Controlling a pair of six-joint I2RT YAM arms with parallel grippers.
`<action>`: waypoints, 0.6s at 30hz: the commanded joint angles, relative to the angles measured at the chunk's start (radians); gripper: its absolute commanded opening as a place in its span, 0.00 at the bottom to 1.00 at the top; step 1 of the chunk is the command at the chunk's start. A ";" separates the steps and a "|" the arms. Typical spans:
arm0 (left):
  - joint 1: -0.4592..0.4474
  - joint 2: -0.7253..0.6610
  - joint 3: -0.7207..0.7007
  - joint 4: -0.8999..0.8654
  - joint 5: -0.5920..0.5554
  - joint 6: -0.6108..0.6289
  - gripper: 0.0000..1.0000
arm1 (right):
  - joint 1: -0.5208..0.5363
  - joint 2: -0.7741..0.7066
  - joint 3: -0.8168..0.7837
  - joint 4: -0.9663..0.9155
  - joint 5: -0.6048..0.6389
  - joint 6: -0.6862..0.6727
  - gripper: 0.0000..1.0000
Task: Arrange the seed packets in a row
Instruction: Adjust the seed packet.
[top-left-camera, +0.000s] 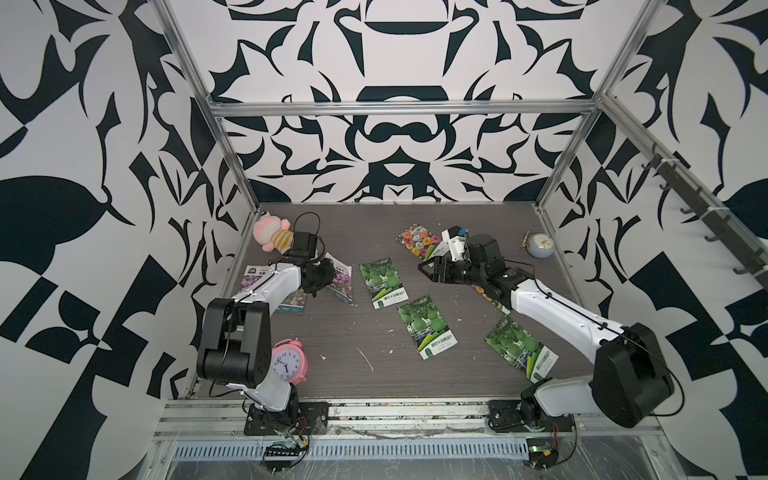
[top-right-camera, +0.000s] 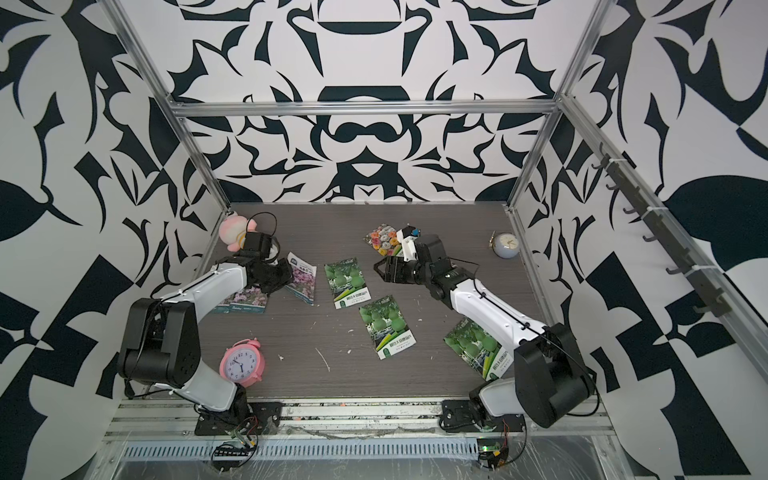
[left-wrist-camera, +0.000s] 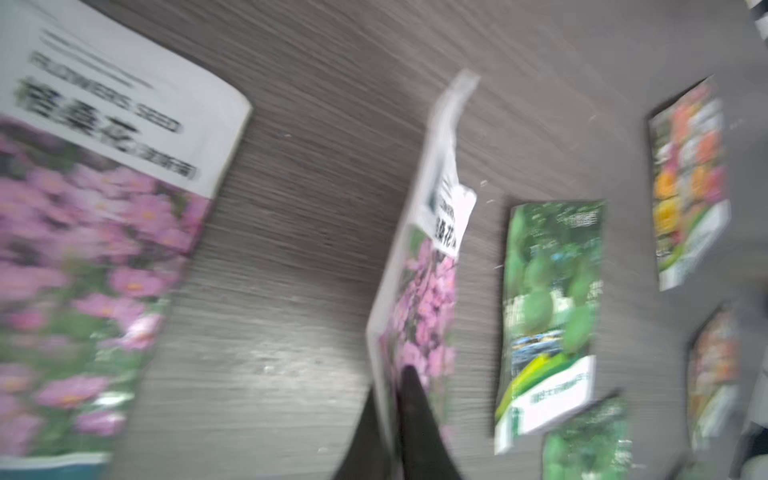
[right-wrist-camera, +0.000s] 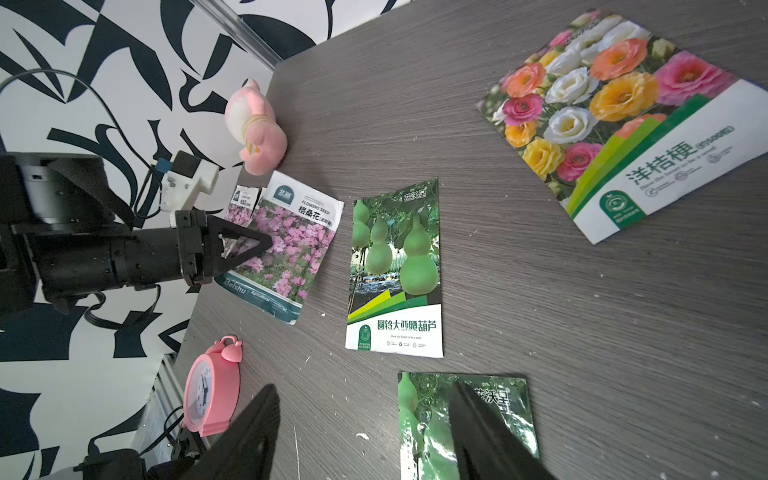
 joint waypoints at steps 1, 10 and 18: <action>0.004 0.000 0.032 -0.129 -0.152 0.088 0.33 | 0.012 -0.012 0.011 -0.022 0.046 -0.006 0.69; 0.003 -0.062 0.122 -0.250 -0.285 0.148 0.70 | 0.136 0.117 0.152 -0.245 0.301 -0.088 0.67; -0.035 -0.123 0.081 -0.258 -0.224 0.113 0.84 | 0.154 0.133 0.154 -0.226 0.308 -0.079 0.66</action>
